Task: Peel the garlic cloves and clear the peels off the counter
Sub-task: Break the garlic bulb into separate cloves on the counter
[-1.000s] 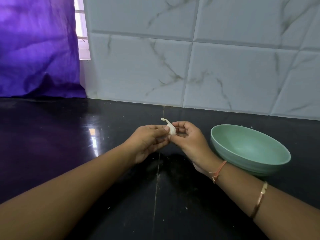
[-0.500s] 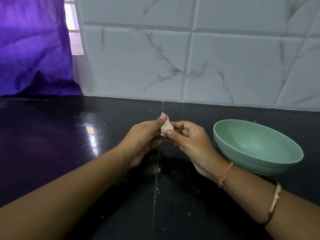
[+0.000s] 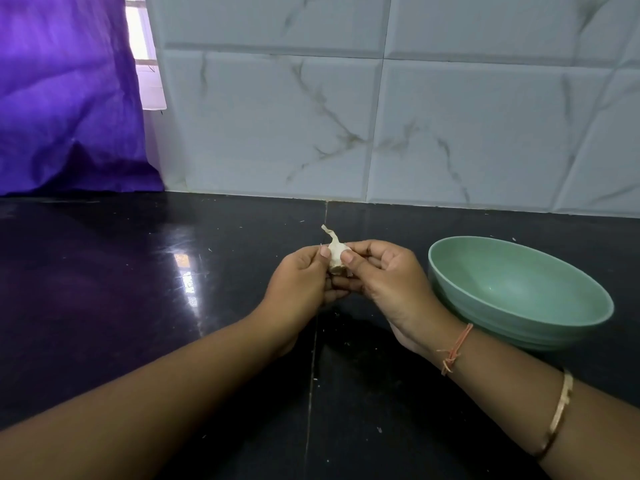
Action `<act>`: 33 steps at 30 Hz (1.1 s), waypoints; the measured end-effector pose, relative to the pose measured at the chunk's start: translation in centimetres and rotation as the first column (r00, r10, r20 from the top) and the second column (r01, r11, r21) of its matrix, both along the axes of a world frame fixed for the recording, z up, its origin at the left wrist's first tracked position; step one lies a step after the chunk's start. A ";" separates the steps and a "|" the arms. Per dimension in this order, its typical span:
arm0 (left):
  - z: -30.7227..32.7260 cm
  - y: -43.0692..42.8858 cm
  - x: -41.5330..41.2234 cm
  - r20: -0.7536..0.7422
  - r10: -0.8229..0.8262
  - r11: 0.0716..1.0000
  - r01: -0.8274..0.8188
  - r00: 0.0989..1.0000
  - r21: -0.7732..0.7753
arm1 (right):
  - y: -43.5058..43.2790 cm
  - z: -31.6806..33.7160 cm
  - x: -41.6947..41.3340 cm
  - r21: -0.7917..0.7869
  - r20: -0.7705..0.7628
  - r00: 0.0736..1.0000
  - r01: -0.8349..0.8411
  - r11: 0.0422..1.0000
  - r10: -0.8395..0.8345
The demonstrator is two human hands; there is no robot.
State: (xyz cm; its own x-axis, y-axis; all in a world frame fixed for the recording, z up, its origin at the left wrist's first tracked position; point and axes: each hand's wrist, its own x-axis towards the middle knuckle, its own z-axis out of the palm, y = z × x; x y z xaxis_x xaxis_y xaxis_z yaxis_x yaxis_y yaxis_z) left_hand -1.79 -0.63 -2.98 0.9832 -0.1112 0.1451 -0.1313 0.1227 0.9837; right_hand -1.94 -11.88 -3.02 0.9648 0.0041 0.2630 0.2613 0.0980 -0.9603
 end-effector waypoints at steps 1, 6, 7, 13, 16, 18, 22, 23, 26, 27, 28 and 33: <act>0.2 0.1 0.0 -0.031 -0.024 0.999 0.023 0.999 -0.033 | 0.0 0.0 0.0 0.008 -0.006 1.000 -0.010 1.000 0.010; 0.5 0.7 0.2 -0.124 -0.027 0.996 0.017 0.992 -0.082 | -0.1 0.0 -0.1 0.005 -0.014 1.000 -0.027 1.000 0.027; 0.5 0.8 0.3 -0.131 -0.012 0.997 0.001 0.991 -0.082 | -0.1 -0.1 0.0 0.006 -0.017 1.000 -0.023 1.000 0.023; 0.1 1.1 0.7 -0.097 0.009 0.998 -0.016 0.995 -0.063 | -0.3 0.0 0.0 -0.038 -0.034 0.999 -0.044 0.998 0.042; -0.1 1.2 0.7 -0.093 0.003 0.999 -0.007 0.996 -0.042 | -0.2 -0.1 0.0 0.000 -0.032 0.997 -0.073 0.997 0.073; -0.1 1.2 0.9 -0.095 0.016 0.999 -0.020 0.995 -0.042 | -0.2 0.0 0.0 0.019 -0.024 0.997 -0.077 0.997 0.077; -0.1 1.0 0.8 -0.109 0.006 0.997 -0.015 0.994 -0.079 | -0.2 -0.1 0.0 -0.043 0.013 1.000 -0.016 0.999 0.017; 0.0 0.9 0.6 -0.109 -0.004 0.995 -0.007 0.994 -0.104 | -0.2 -0.3 0.2 -0.100 0.034 0.999 0.033 0.994 -0.030; 0.1 0.5 0.2 -0.104 -0.019 0.986 0.001 0.994 -0.170 | 0.1 -0.6 0.5 -0.345 0.166 0.975 0.200 0.917 -0.151; 0.0 0.5 0.1 -0.104 -0.006 0.987 -0.011 0.995 -0.161 | 0.2 -0.6 0.5 -0.372 0.179 0.971 0.218 0.902 -0.160; 0.0 0.4 0.1 -0.101 0.009 0.989 -0.024 0.995 -0.146 | 0.3 -0.6 0.4 -0.382 0.184 0.968 0.232 0.895 -0.172; -0.1 -0.3 -0.4 -0.087 0.058 0.987 -0.071 0.994 -0.146 | 0.6 -0.4 0.1 -0.468 0.309 0.925 0.350 0.812 -0.221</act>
